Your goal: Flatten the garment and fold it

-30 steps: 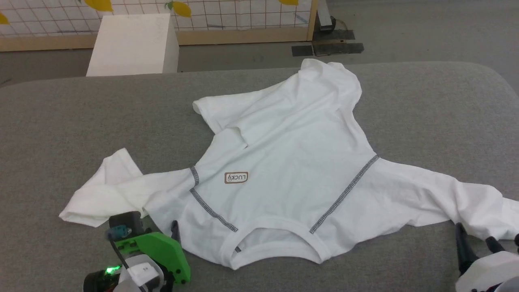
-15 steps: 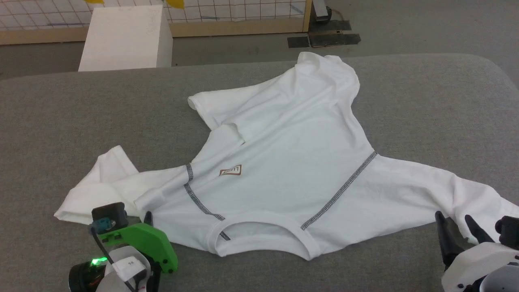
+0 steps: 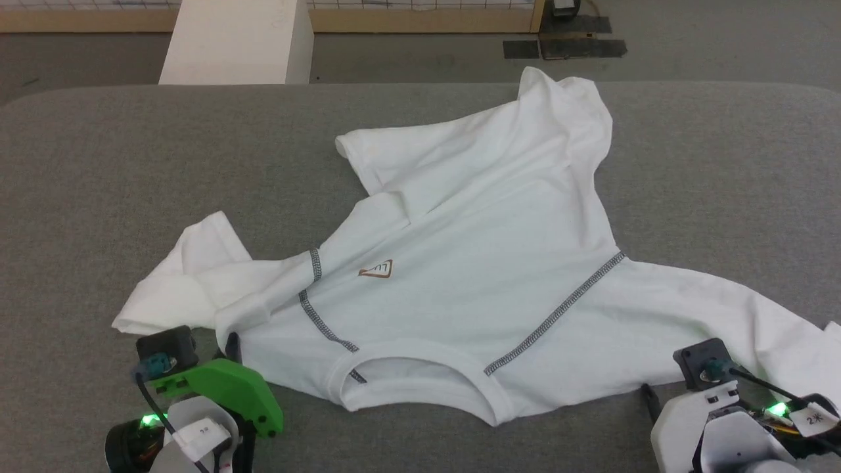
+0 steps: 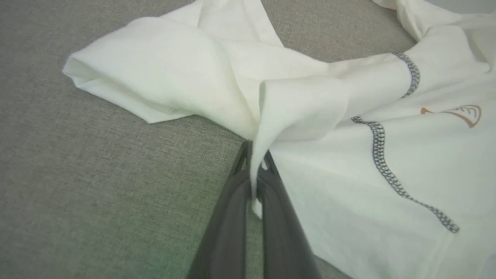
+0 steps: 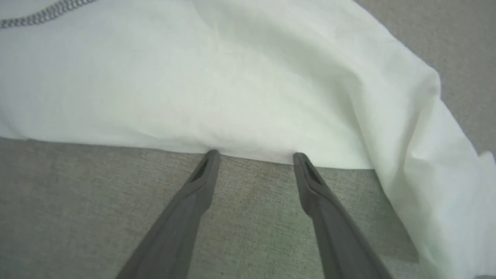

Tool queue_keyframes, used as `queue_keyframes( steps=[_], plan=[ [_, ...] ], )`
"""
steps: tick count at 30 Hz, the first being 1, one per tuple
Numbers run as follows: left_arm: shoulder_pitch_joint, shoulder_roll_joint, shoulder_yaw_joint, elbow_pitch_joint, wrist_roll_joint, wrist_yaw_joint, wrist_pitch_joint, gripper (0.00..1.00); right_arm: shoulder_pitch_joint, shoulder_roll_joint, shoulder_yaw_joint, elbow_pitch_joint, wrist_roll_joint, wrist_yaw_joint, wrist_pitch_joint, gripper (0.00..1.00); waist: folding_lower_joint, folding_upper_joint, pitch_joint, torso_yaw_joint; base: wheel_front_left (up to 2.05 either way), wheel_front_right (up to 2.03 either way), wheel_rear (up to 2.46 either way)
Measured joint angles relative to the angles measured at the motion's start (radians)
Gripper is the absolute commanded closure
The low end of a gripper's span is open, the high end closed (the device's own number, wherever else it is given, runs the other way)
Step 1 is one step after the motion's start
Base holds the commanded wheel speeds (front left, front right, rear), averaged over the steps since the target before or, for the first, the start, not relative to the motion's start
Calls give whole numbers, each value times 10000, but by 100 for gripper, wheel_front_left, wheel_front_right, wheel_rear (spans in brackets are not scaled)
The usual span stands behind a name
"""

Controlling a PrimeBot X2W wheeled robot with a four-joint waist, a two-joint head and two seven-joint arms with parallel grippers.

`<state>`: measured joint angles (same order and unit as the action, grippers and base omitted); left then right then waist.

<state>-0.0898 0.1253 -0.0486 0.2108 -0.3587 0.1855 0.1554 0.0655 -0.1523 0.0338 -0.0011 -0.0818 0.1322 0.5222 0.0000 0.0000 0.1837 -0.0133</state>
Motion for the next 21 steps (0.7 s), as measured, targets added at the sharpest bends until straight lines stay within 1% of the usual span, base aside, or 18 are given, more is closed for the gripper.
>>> queue_keyframes(
  steps=[3,7,8,9,10,11,16,18,21],
  plan=[
    [-136,-13,-61,19,-12,-59,-77,100,-487,-176,100,525,-211,0,-54,0,0,0,166,144,0,0,0],
    [-221,-42,-176,48,-31,-100,-90,100,-940,-207,140,941,-167,0,-314,0,0,0,347,334,0,0,0],
    [-231,-48,-199,69,-38,-115,-111,100,-1022,-173,84,1012,-121,0,-385,16,0,0,378,375,0,0,0],
    [-236,-50,-215,81,-38,-142,-153,100,-1080,-138,46,1072,-88,0,-447,58,0,0,399,405,0,0,0],
    [-239,-54,-236,94,-42,-180,-165,100,-1132,-77,-10,1127,-21,0,-523,81,0,0,415,436,0,0,0],
    [-240,-59,-249,107,-56,-190,-196,100,-1163,15,-94,1162,69,0,-614,100,0,0,415,457,0,0,0],
    [-245,-38,-282,194,-140,-420,-625,100,-1125,443,-445,1126,489,0,-963,100,0,0,212,446,0,0,0],
    [-240,-50,-263,-17,-330,-506,-792,100,-936,610,-629,696,788,0,-1064,100,0,0,55,425,0,0,0],
    [-218,-69,-125,-721,-727,-765,-899,100,-610,750,-819,-326,1101,0,-1087,100,0,0,-205,366,0,0,0]
  ],
)
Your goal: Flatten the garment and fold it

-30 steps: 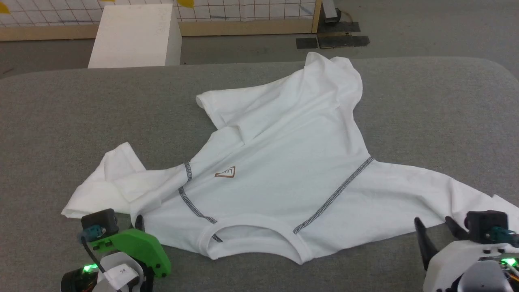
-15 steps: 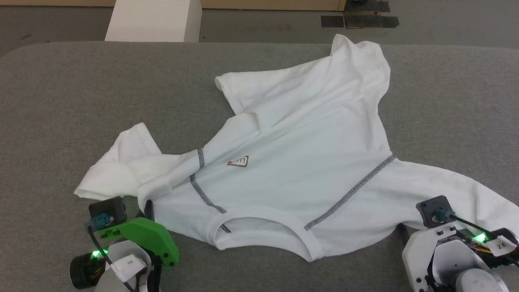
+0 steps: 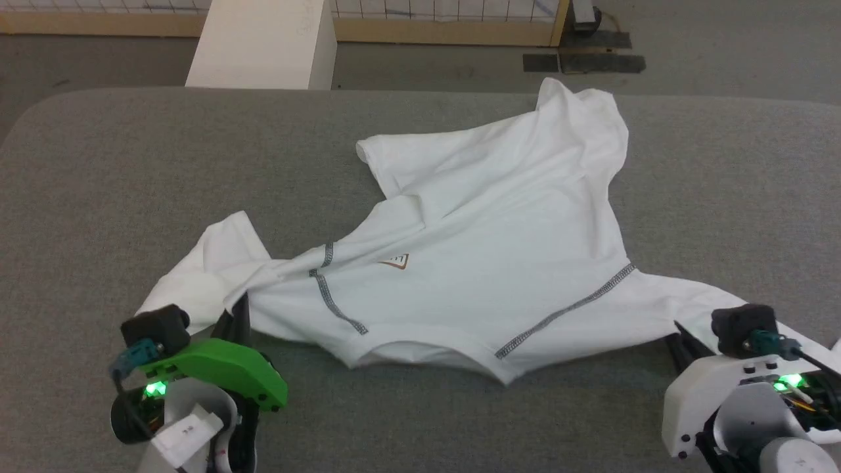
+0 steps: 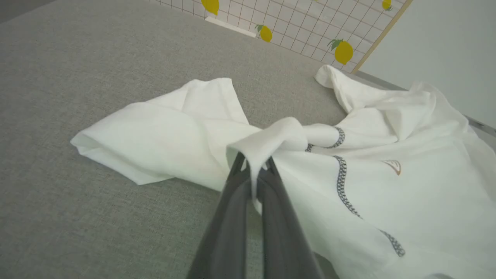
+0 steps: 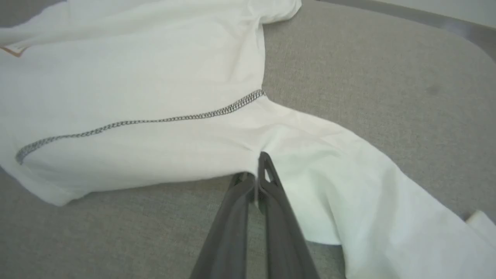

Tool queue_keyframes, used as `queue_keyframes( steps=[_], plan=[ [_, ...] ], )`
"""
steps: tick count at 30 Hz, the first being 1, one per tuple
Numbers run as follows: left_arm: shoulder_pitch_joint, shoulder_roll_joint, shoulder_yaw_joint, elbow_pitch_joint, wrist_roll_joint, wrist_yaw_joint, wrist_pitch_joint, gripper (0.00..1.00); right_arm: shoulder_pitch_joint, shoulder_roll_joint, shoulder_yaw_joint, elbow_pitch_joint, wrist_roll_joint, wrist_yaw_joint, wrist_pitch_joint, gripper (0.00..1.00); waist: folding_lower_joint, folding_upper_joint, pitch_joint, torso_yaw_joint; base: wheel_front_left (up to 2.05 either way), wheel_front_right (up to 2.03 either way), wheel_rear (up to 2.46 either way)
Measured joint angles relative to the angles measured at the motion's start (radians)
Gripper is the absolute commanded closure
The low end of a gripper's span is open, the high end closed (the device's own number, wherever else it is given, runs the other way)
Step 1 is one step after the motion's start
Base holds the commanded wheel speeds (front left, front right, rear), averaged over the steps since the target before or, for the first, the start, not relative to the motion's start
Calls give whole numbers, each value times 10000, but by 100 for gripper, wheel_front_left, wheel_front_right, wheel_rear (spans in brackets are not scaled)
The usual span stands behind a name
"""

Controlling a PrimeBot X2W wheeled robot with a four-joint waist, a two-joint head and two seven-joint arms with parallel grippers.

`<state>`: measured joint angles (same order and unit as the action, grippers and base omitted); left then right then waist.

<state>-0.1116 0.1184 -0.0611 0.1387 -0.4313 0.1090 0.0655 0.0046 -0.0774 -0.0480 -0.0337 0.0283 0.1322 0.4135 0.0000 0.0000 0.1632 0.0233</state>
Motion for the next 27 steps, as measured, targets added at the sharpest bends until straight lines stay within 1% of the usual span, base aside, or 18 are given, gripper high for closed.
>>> queue_keyframes(
  steps=[3,6,9,11,13,15,17,20,22,24,27],
  plan=[
    [12,21,163,-1032,-589,-431,50,100,172,-27,-201,-1221,105,0,125,100,0,0,-262,-100,0,0,0],
    [-33,134,234,-2171,-1095,-777,410,100,137,-387,-322,-2439,165,0,495,100,0,0,-510,-202,0,0,0],
    [-381,272,314,-3218,-1641,-991,1005,100,-260,-1043,-339,-3436,299,0,1028,100,0,0,-705,-305,0,0,0],
    [-851,391,372,-3822,-1950,-1001,1494,100,-840,-1605,-318,-3833,447,0,1432,100,0,0,-769,-381,0,0,0],
    [-1563,468,437,-4339,-2330,-982,2023,100,-1676,-2334,-253,-4050,637,0,1862,100,0,0,-749,-435,0,0,0],
    [-2406,491,529,-4506,-2754,-943,2495,100,-2669,-3007,-130,-3985,857,0,2207,100,0,0,-654,-461,0,0,0],
    [-3402,608,621,-4477,-2943,-750,2897,100,-3892,-3730,173,-3691,1141,0,2502,100,0,0,-477,-486,0,0,0],
    [-4902,723,821,-4015,-3227,-522,3302,100,-5714,-4481,784,-2930,1452,0,2708,100,0,0,-105,-515,0,0,0],
    [-5874,821,886,-3567,-3241,-407,3373,100,-6893,-4836,1279,-2332,1549,0,2742,100,0,1,209,-526,0,0,0],
    [-6915,1030,907,-3057,-3009,-307,3361,100,-8146,-5055,1793,-1626,1582,0,2669,100,0,0,614,-525,0,0,0],
    [-8257,1204,943,-2433,-2667,-90,3252,100,-9883,-5114,2416,-608,1555,2,2500,100,0,0,1244,-527,0,0,0]
  ],
)
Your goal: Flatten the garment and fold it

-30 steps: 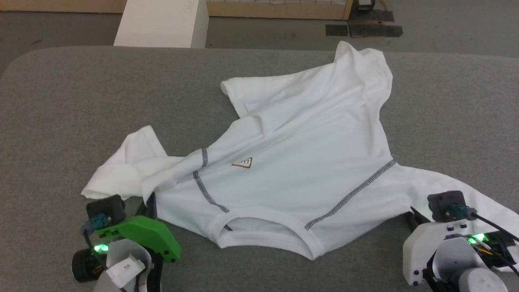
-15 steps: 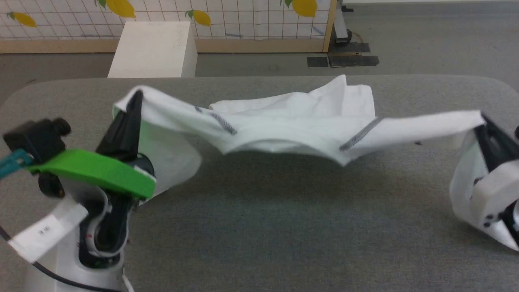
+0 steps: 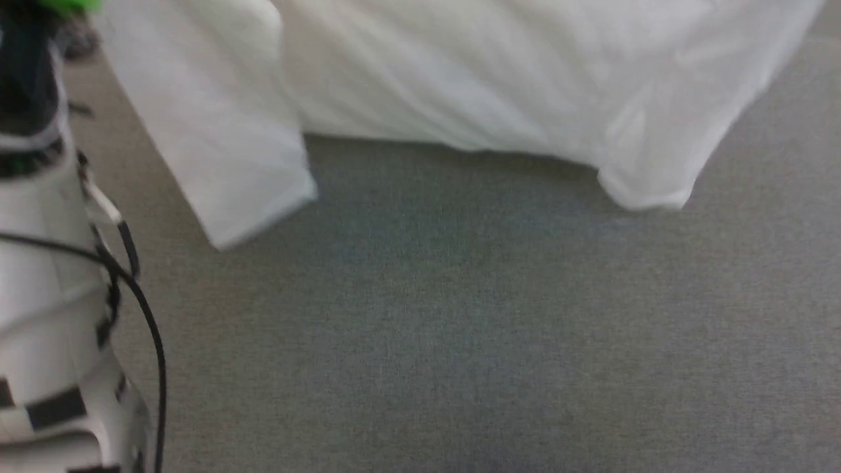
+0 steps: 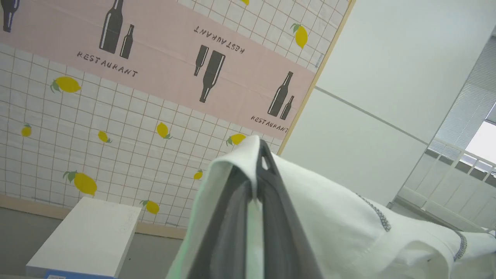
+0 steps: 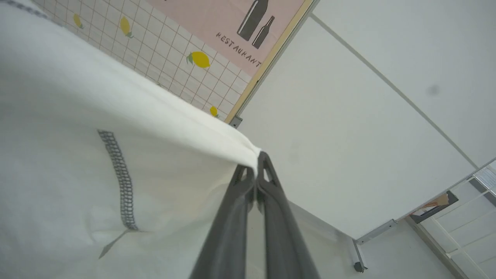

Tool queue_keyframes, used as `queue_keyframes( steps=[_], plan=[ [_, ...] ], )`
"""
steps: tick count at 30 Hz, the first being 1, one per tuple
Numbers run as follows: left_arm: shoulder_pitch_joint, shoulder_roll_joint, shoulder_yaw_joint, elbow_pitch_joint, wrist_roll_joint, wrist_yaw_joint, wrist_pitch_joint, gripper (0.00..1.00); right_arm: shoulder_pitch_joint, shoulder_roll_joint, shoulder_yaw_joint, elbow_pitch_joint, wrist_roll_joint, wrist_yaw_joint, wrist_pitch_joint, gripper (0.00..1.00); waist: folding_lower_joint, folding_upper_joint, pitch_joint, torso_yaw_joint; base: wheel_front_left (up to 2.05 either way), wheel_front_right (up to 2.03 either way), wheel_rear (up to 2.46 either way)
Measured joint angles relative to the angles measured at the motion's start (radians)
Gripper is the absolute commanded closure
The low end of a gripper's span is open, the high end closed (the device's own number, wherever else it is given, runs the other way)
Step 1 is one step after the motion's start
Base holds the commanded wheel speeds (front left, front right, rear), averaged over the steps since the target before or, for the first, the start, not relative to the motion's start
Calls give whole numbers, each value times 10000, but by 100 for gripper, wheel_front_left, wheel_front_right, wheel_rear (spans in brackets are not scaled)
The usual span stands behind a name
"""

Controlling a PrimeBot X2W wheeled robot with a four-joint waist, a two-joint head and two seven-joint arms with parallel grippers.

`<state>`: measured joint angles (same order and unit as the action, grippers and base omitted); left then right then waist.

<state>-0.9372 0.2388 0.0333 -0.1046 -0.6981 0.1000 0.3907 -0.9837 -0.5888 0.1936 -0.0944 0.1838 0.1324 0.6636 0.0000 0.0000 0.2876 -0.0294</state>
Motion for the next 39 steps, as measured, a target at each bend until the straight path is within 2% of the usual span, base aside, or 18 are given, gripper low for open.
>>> queue_keyframes(
  steps=[5,11,12,17,21,22,23,28,32,39],
  plan=[
    [-2119,244,192,978,577,268,-644,100,-2572,290,368,1490,-546,4,-782,100,3,0,1110,-26,0,0,0],
    [-4375,282,803,1916,694,424,-2174,100,-5148,1112,92,2759,-1714,6,-2232,100,4,0,2429,-82,0,0,0],
    [-5012,314,1064,2316,704,380,-2884,100,-5995,1457,-69,3116,-2211,6,-3007,100,4,0,2960,-106,0,0,0],
    [-5088,541,1062,3221,763,-109,-3356,100,-6191,1801,44,3910,-2374,6,-3609,100,3,0,3567,-109,0,0,0],
    [-3887,602,936,3971,834,-520,-3499,100,-5069,1904,301,4537,-1975,8,-3833,100,3,0,3605,-36,0,0,0],
    [-2509,694,625,4529,1122,-817,-3519,100,-3672,1919,512,4813,-1557,8,-3977,100,3,0,3400,-1,0,0,0],
    [-1954,744,435,4675,1273,-909,-3526,100,-3122,1919,558,4888,-1377,8,-4013,100,3,0,3292,11,0,0,0],
    [644,754,-130,5076,1772,-1020,-3423,100,-469,1964,579,4924,-500,8,-4077,100,0,0,2562,81,0,0,0],
    [2888,523,-280,4809,1733,-988,-3181,100,1790,2010,410,4326,128,8,-3772,100,0,0,1817,152,0,0,0],
    [6343,-13,-466,3423,1404,-706,-2550,100,5691,2013,-514,2353,644,6,-2435,100,-1,0,458,283,0,0,0]
  ],
)
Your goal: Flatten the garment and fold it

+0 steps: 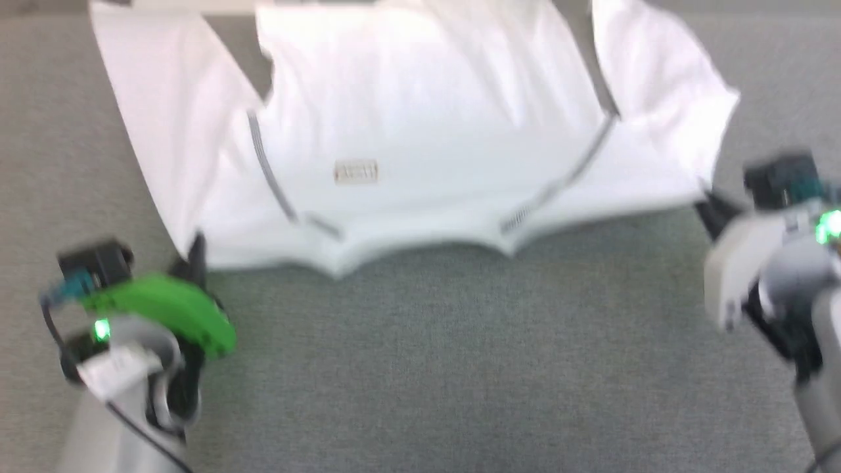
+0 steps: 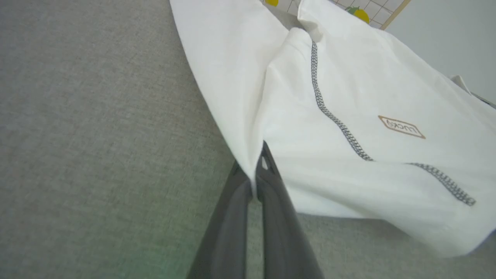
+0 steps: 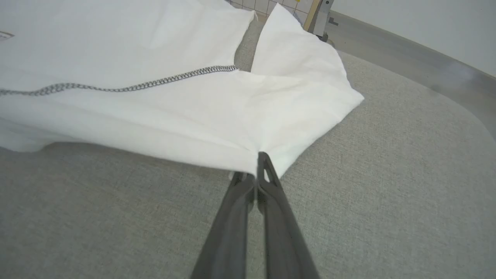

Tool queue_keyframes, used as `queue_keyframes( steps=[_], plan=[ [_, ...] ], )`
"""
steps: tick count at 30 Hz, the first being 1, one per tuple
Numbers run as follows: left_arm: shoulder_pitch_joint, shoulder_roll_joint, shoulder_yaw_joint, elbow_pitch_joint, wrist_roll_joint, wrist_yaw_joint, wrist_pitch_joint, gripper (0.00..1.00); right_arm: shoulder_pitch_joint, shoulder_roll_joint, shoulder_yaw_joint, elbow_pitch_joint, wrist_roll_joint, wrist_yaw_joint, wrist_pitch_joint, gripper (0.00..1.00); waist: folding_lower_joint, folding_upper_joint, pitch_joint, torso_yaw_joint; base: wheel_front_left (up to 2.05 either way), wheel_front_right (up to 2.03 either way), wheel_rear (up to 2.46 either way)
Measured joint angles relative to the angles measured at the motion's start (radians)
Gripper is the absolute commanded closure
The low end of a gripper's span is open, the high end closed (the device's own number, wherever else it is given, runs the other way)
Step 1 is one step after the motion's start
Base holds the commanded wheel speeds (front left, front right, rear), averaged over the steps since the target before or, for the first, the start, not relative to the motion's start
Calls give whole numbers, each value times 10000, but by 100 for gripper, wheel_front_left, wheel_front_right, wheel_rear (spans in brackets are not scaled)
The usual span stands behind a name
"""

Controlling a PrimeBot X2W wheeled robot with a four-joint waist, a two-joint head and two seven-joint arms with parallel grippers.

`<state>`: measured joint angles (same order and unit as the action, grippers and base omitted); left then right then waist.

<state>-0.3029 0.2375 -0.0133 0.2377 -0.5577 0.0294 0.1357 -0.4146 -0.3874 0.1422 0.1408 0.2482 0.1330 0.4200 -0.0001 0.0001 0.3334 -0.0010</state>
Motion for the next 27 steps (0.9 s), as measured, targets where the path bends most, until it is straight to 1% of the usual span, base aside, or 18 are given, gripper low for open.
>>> queue_keyframes(
  steps=[3,6,11,15,18,21,23,27],
  plan=[
    [1067,-121,-46,-732,-71,174,221,100,1456,173,-495,-1041,75,0,562,100,0,0,-524,59,0,0,0],
    [2014,-222,-13,-1413,-230,431,437,100,2865,566,-984,-2042,153,0,1177,100,0,0,-1008,119,0,0,0],
    [3501,-261,10,-2449,-240,903,796,100,4903,1446,-1818,-3396,27,0,2054,100,0,0,-1743,197,0,0,0],
    [4483,-372,-4,-3012,-245,1229,1108,100,6017,2186,-2311,-4010,-157,0,2435,100,0,0,-2218,222,0,0,0],
    [5076,-420,-58,-3175,-244,1429,1375,100,6649,2642,-2514,-4056,-314,0,2592,100,0,0,-2503,221,0,0,0],
    [5566,-422,-230,-3108,-209,1605,1712,100,7126,2963,-2723,-3801,-380,0,2671,100,0,-1,-2729,198,0,0,0],
    [5765,-435,-324,-3005,-209,1666,1797,100,7320,3095,-2731,-3544,-445,0,2648,100,-1,0,-2844,176,0,0,0],
    [5805,-500,-529,-2596,-192,1649,1791,100,7352,3179,-2491,-2569,-506,-2,2077,100,0,0,-2954,100,0,0,0]
  ],
)
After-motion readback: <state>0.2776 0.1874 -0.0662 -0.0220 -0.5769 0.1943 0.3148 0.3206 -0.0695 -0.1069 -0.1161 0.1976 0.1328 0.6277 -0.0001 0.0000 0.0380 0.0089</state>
